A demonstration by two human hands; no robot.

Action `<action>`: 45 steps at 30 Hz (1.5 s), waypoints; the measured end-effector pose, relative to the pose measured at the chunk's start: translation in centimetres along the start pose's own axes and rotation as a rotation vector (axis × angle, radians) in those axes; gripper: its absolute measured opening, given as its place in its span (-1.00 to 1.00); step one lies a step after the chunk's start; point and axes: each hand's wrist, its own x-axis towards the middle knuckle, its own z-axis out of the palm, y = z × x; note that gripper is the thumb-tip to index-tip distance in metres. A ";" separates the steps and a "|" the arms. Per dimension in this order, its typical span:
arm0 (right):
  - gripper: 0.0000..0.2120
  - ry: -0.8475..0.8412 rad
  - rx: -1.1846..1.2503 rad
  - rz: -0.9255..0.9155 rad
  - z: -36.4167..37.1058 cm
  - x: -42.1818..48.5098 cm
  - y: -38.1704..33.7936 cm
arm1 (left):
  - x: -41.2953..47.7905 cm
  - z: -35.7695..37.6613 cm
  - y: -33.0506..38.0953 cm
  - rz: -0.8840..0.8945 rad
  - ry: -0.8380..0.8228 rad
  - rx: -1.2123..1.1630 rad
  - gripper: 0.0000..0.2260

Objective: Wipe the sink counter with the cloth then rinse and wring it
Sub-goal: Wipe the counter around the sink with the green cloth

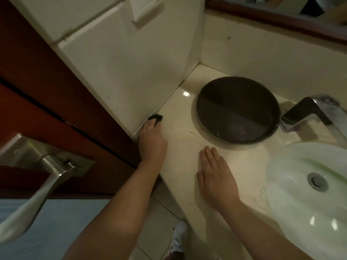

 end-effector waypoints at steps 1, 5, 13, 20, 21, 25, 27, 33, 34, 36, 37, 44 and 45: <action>-0.38 -0.010 0.022 -0.018 -0.2 0.1 0.1 | -0.9 -0.2 -0.2 -0.030 0.001 -0.020 -0.53; -0.45 0.095 0.350 0.050 -2.8 -0.7 0.2 | -4.8 -1.2 0.2 -0.078 -0.047 -0.121 -0.41; -0.48 0.519 0.983 0.789 -8.6 4.6 4.6 | -8.7 -1.1 5.5 0.176 -0.293 -0.343 -0.45; -0.58 0.487 1.093 0.728 -9.0 7.4 4.2 | -8.1 0.2 7.3 0.321 -0.485 -0.517 -0.56; -0.59 0.475 1.100 0.690 -9.1 7.7 4.0 | -8.0 0.4 7.7 0.336 -0.495 -0.543 -0.55; -0.59 0.442 0.992 0.685 -9.3 6.0 4.4 | -7.8 0.4 11.2 0.373 -0.576 -0.762 -0.63; -0.57 0.444 0.807 0.730 -9.1 2.9 4.7 | -7.6 -0.5 11.9 0.097 -0.532 -0.940 -0.74; -0.23 0.125 0.126 0.392 -4.1 -1.2 -0.8 | -5.4 1.8 6.7 0.086 -0.325 -0.054 -0.50; -0.20 0.126 0.116 0.422 -3.0 -1.3 -1.4 | -5.6 2.3 6.6 0.138 -0.344 0.039 -0.45; -0.25 0.172 0.124 0.432 -1.5 -1.2 -1.3 | -6.0 2.8 6.8 0.206 -0.342 0.159 -0.42; -0.29 0.180 0.121 0.405 -1.2 -0.9 -0.7 | -6.0 2.9 6.8 0.217 -0.337 0.189 -0.41; -0.34 0.185 0.204 0.434 -5.1 5.3 8.6 | -5.6 2.7 6.6 0.258 -0.362 0.265 -0.40; -0.37 0.216 0.207 0.501 -5.7 5.6 10.0 | -5.6 2.8 6.7 0.263 -0.368 0.273 -0.40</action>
